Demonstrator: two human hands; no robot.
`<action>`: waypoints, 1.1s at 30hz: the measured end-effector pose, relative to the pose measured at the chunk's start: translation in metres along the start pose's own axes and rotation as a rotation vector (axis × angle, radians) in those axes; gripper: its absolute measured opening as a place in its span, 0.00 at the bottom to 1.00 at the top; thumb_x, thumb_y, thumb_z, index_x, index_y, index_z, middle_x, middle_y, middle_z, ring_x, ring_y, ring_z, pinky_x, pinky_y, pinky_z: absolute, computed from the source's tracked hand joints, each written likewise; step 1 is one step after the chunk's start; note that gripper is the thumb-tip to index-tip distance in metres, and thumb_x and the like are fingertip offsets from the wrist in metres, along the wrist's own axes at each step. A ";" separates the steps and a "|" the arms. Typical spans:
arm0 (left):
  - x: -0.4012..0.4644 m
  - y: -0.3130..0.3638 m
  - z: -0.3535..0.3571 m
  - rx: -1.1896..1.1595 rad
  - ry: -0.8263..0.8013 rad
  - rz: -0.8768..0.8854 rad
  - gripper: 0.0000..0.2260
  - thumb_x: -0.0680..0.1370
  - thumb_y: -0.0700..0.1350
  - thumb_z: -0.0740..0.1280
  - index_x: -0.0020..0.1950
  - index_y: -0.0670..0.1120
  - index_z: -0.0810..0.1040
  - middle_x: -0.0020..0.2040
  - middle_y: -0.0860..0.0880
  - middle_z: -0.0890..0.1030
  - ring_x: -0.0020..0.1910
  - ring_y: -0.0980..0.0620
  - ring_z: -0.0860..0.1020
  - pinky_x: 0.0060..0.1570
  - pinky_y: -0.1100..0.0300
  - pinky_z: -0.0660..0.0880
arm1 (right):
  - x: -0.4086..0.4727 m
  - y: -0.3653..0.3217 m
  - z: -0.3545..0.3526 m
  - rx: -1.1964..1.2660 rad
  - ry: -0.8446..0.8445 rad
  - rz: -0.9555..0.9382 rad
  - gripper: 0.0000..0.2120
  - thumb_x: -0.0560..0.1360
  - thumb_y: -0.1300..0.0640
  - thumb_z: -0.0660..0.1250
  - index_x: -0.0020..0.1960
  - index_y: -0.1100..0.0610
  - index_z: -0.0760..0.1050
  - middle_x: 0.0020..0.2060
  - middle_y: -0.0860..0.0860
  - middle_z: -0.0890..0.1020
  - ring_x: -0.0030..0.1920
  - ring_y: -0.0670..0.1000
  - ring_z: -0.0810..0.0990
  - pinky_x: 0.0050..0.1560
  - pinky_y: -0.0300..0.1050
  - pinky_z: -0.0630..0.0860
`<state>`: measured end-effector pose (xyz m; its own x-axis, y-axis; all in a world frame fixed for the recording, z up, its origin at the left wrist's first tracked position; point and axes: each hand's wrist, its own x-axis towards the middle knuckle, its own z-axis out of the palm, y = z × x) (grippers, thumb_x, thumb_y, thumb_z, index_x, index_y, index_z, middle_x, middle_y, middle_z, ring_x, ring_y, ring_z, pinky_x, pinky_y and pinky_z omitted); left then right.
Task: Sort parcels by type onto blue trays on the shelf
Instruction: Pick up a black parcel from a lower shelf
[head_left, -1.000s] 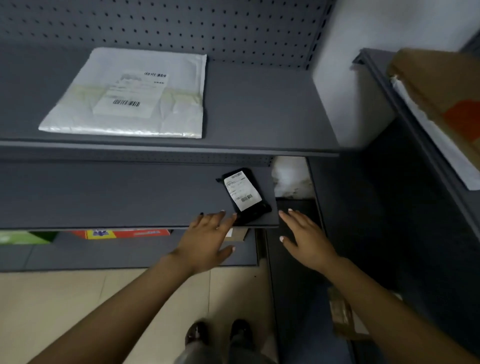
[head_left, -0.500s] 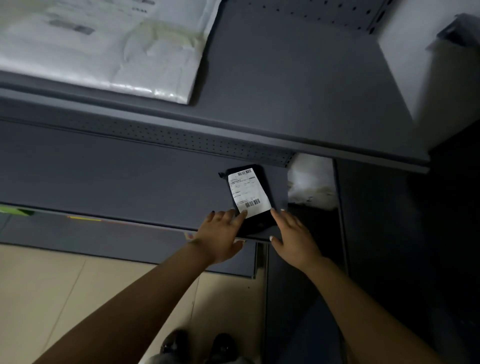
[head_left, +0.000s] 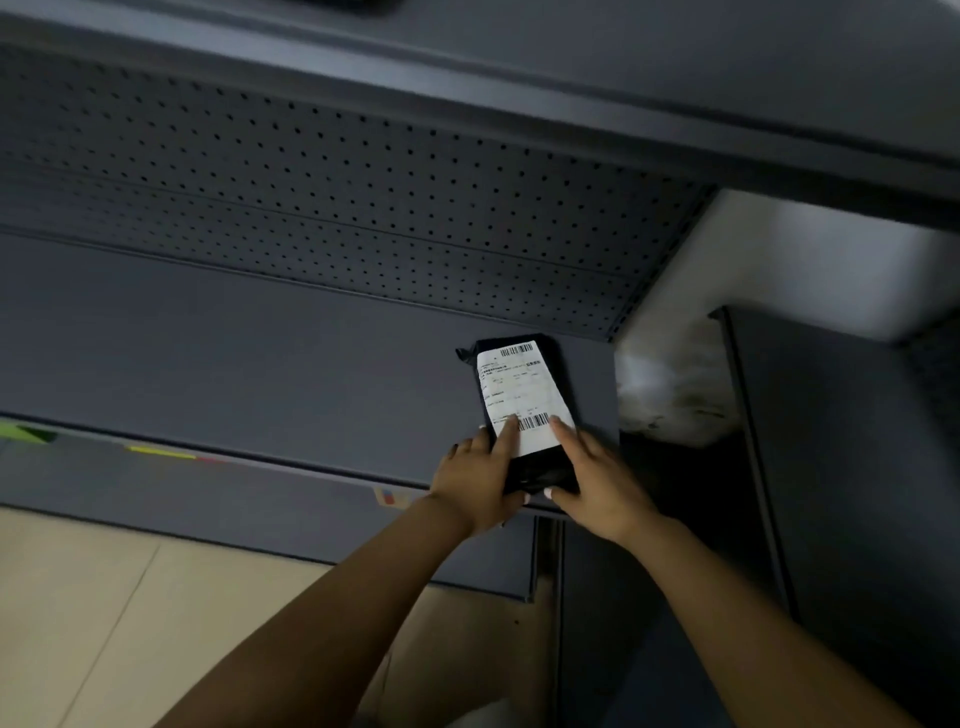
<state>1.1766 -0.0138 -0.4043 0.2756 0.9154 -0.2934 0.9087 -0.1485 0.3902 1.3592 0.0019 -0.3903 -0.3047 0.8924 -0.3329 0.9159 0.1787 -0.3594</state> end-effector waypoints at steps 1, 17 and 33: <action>-0.003 -0.001 0.001 -0.014 0.017 -0.007 0.42 0.76 0.59 0.63 0.78 0.48 0.39 0.75 0.37 0.55 0.70 0.37 0.63 0.68 0.48 0.61 | -0.004 -0.004 0.000 -0.002 0.000 -0.015 0.41 0.75 0.49 0.67 0.77 0.46 0.43 0.74 0.51 0.58 0.69 0.54 0.65 0.65 0.49 0.69; -0.224 -0.036 -0.082 -0.211 0.392 -0.057 0.32 0.78 0.62 0.54 0.77 0.51 0.48 0.72 0.40 0.65 0.56 0.41 0.76 0.54 0.49 0.74 | -0.108 -0.174 -0.053 0.021 -0.053 -0.334 0.33 0.78 0.51 0.62 0.76 0.42 0.47 0.75 0.47 0.55 0.69 0.52 0.66 0.62 0.51 0.72; -0.493 -0.144 -0.232 -0.108 0.733 -0.288 0.31 0.77 0.57 0.59 0.76 0.46 0.57 0.72 0.40 0.65 0.60 0.40 0.74 0.56 0.48 0.74 | -0.190 -0.480 -0.066 0.129 0.068 -0.786 0.32 0.75 0.57 0.67 0.75 0.47 0.58 0.70 0.49 0.65 0.65 0.51 0.69 0.59 0.51 0.74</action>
<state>0.8375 -0.3567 -0.1130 -0.2766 0.9309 0.2387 0.8669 0.1345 0.4800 0.9943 -0.2265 -0.0970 -0.8279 0.5494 0.1125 0.4010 0.7202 -0.5662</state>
